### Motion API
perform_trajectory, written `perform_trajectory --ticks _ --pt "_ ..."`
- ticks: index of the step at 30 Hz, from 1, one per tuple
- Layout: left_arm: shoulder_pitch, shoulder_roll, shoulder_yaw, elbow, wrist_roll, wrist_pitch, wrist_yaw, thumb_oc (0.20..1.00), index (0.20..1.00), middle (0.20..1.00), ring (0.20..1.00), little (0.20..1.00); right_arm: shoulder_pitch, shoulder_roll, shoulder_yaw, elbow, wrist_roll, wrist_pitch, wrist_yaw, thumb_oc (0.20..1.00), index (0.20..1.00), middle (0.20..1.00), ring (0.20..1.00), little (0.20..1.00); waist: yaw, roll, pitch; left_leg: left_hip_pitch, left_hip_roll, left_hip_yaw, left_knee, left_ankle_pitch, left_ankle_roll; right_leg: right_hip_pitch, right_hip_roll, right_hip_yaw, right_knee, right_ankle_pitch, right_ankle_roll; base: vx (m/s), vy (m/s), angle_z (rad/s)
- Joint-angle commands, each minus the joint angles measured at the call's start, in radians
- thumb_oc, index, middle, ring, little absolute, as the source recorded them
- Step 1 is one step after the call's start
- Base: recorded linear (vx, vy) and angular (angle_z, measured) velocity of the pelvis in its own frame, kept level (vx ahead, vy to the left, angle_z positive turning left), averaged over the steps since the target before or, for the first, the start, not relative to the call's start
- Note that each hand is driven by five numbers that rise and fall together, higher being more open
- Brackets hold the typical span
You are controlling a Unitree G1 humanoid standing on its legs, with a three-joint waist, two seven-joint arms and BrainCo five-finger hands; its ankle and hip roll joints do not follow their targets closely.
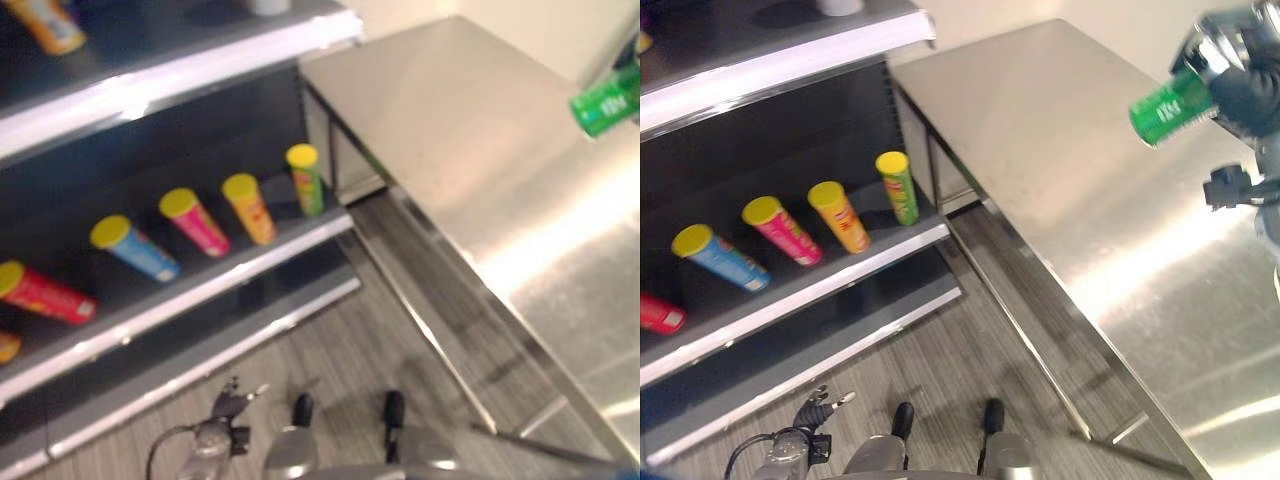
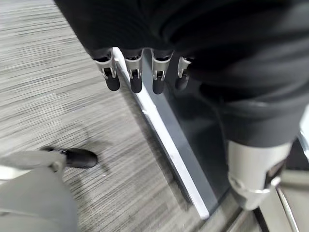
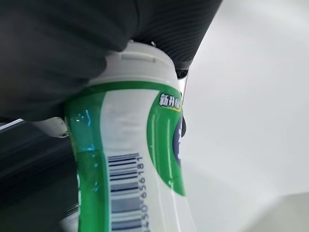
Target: Put the goods on the table back onto the shelves and tidy them up.
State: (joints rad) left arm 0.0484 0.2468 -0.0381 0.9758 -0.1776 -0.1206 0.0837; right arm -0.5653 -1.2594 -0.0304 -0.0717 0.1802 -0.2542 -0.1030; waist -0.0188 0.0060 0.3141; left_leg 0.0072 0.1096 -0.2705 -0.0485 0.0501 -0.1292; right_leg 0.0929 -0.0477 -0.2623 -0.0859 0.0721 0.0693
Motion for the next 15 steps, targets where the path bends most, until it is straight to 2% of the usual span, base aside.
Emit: perform_trajectory --ticks 1,2,3,4,5,6,8,9,10,12,13,15 --pt "0.012 0.098 -0.008 -0.013 -0.034 -0.022 0.005 1.000 1.000 1.000 1.000 1.000 -0.247 -0.076 0.168 -0.014 0.054 -0.037 -0.024 0.200 0.200 0.200 0.200 0.200 0.035 -0.096 -0.040 -0.046 0.156 0.270 0.131 -0.067 -0.066 -0.029 -0.071 -0.006 0.245 -0.340 0.022 -0.05 0.047 0.72" --pt "0.012 0.097 -0.007 -0.013 -0.034 -0.022 0.005 1.000 1.000 1.000 1.000 1.000 -0.253 -0.076 0.174 -0.012 0.054 -0.037 -0.024 0.200 0.200 0.200 0.200 0.200 0.033 -0.095 -0.041 -0.047 0.156 0.269 0.131 -0.067 -0.066 -0.030 -0.071 -0.007 0.245 -0.340 0.022 -0.04 0.090 0.87" --pt "0.025 0.104 -0.005 -0.014 -0.030 -0.016 -0.006 1.000 1.000 1.000 1.000 1.000 -0.303 -0.091 0.227 -0.009 0.051 -0.023 -0.012 0.200 0.200 0.200 0.200 0.200 0.035 -0.093 -0.045 -0.036 0.186 0.386 0.147 -0.062 -0.065 -0.028 -0.101 -0.058 0.268 -0.340 0.027 -0.02 0.064 0.87" --pt "0.025 0.101 -0.003 -0.014 -0.030 -0.016 -0.006 1.000 1.000 1.000 1.000 1.000 -0.316 -0.091 0.239 -0.005 0.051 -0.023 -0.012 0.200 0.200 0.200 0.200 0.200 0.031 -0.091 -0.048 -0.041 0.186 0.384 0.146 -0.059 -0.064 -0.032 -0.101 -0.059 0.265 -0.336 0.027 0.02 0.126 0.89" --pt "0.034 0.105 -0.004 -0.007 -0.022 -0.010 -0.014 1.000 1.000 1.000 1.000 1.000 -0.356 -0.105 0.286 0.006 0.031 -0.006 0.001 0.200 0.200 0.200 0.200 0.200 0.034 -0.082 -0.059 -0.028 0.199 0.438 0.137 -0.055 -0.069 -0.018 -0.120 -0.095 0.270 -0.331 0.037 0.03 0.064 0.95" --pt "0.034 0.102 -0.002 -0.007 -0.022 -0.010 -0.014 1.000 1.000 1.000 1.000 1.000 -0.370 -0.104 0.300 0.010 0.032 -0.006 0.000 0.200 0.200 0.200 0.200 0.200 0.031 -0.080 -0.058 -0.028 0.199 0.438 0.137 -0.055 -0.069 -0.018 -0.120 -0.096 0.269 -0.331 0.037 0.13 0.167 1.13" --pt "0.041 0.100 -0.003 0.014 -0.013 -0.004 -0.014 1.000 1.000 1.000 1.000 1.000 -0.458 -0.103 0.399 0.038 -0.015 0.020 0.015 0.200 0.200 0.200 0.200 0.200 0.045 -0.070 -0.076 -0.033 0.177 0.437 0.156 -0.072 -0.068 0.028 -0.159 -0.135 0.250 -0.309 0.063 0.18 0.243 1.35" --pt "0.043 0.104 -0.008 0.029 -0.009 -0.003 -0.009 1.000 1.000 1.000 1.000 1.000 -0.525 -0.085 0.466 0.071 -0.047 0.038 0.016 0.200 0.200 0.200 0.200 0.200 0.066 -0.073 -0.083 -0.044 0.140 0.422 0.188 -0.107 -0.058 0.060 -0.201 -0.153 0.242 -0.290 0.079 0.13 0.217 1.17" --pt "0.043 0.102 -0.007 0.029 -0.009 -0.003 -0.009 1.000 1.000 1.000 1.000 1.000 -0.533 -0.084 0.474 0.073 -0.047 0.037 0.015 0.200 0.200 0.200 0.200 0.200 0.063 -0.072 -0.083 -0.044 0.140 0.421 0.189 -0.108 -0.058 0.061 -0.202 -0.154 0.242 -0.290 0.080 0.16 0.331 1.12" --pt "0.048 0.107 -0.019 0.033 -0.001 0.000 -0.003 1.000 1.000 1.000 1.000 1.000 -0.615 -0.051 0.547 0.146 -0.107 0.068 0.003 0.200 0.200 0.200 0.200 0.200 0.092 -0.074 -0.106 -0.047 0.036 0.402 0.207 -0.165 -0.018 0.071 -0.309 -0.173 0.282 -0.225 0.112 0.22 0.392 0.58" --pt "0.049 0.109 -0.024 0.035 -0.003 0.000 -0.002 1.000 1.000 1.000 1.000 1.000 -0.635 -0.047 0.564 0.165 -0.118 0.080 0.002 0.200 0.200 0.200 0.200 0.200 0.097 -0.077 -0.113 -0.036 0.018 0.391 0.212 -0.193 -0.019 0.081 -0.328 -0.169 0.305 -0.228 0.120 0.25 0.320 0.31" --pt "0.039 0.120 -0.042 0.032 -0.003 0.000 -0.005 1.000 1.000 1.000 1.000 1.000 -0.686 -0.050 0.614 0.213 -0.139 0.095 -0.004 0.200 0.200 0.200 0.200 0.200 0.097 -0.082 -0.119 -0.035 -0.028 0.369 0.221 -0.213 -0.004 0.083 -0.368 -0.168 0.352 -0.175 0.119 0.16 0.202 0.46"
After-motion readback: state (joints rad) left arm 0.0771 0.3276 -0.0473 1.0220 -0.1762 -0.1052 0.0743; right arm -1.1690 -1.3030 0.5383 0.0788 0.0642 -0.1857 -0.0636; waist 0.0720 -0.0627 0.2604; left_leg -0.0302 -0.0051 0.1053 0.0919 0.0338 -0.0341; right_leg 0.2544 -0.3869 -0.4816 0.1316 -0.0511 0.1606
